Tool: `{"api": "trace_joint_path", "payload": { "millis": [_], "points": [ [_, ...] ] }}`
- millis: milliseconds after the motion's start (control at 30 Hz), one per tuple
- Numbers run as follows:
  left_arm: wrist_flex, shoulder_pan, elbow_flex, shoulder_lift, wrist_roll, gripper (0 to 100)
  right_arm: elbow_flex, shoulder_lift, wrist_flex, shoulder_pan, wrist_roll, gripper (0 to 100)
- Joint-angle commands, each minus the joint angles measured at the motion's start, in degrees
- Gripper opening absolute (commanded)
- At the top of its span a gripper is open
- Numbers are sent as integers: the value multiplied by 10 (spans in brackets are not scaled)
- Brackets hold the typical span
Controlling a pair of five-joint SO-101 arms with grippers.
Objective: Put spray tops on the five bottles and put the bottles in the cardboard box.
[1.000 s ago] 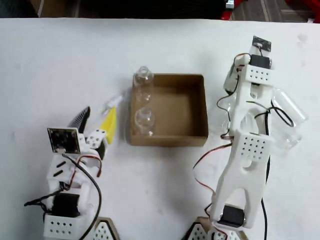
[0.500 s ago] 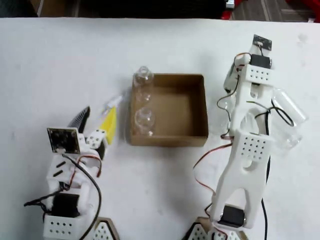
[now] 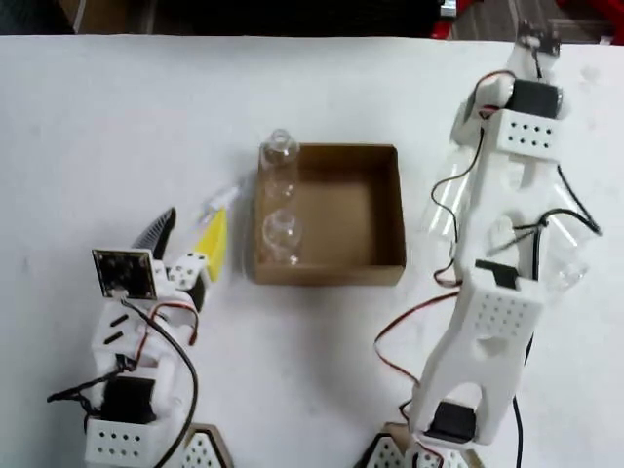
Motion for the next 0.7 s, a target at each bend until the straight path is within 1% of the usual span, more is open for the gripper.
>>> {"api": "trace_joint_path", "payload": {
  "millis": [0,100,267,400,600,667],
  "points": [
    [-17,5,-12,-7,-8,221,-25,-114,42,-32,57,16],
    [-17,6,-12,-7,-8,221,-23,-175,71,-47,68,16],
    [-17,3,-11,-7,-8,221,-18,-291,73,-56,64,16],
    [-17,3,-11,-7,-8,221,4,-401,74,-77,67,15],
    [-17,3,-12,-7,-8,221,202,-619,68,-159,62,15],
    [-17,3,-12,-7,-8,221,280,-681,35,-180,62,15]
  ]
}}
